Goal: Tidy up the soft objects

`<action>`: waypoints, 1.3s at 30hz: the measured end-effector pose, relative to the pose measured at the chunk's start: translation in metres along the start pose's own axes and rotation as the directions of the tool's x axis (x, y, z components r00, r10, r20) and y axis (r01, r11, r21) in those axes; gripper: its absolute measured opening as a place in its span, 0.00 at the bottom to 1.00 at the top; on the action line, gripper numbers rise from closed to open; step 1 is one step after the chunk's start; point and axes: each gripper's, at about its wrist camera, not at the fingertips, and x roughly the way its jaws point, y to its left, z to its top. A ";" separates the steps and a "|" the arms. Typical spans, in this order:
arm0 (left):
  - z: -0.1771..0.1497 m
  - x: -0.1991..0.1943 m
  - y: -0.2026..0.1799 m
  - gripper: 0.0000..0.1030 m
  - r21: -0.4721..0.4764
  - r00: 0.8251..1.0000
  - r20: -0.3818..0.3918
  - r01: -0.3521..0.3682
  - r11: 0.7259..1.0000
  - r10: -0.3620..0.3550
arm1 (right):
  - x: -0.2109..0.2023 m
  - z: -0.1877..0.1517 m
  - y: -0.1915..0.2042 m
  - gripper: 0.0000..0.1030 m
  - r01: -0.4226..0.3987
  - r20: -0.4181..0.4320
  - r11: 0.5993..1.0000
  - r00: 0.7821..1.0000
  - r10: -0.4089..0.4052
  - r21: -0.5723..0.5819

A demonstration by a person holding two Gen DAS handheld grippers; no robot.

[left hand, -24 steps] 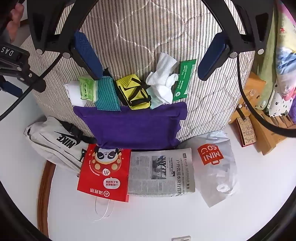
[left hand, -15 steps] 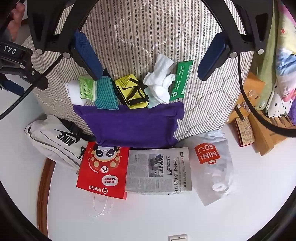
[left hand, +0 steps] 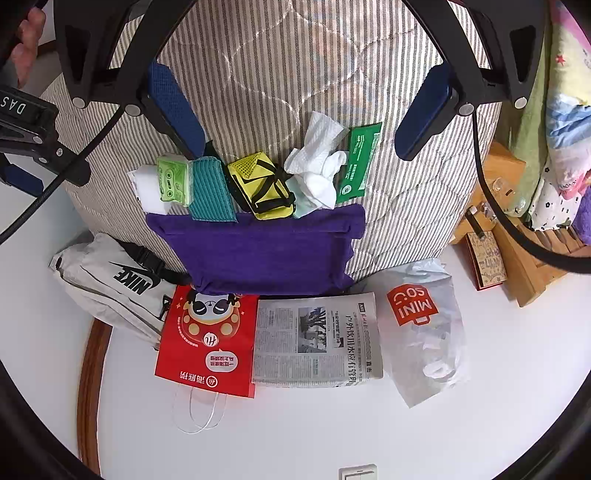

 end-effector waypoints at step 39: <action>-0.002 -0.004 -0.002 1.00 0.022 1.000 0.004 -0.024 0.999 0.024 | -0.006 0.000 0.005 1.00 0.001 0.009 1.000 1.000 -0.001 -0.013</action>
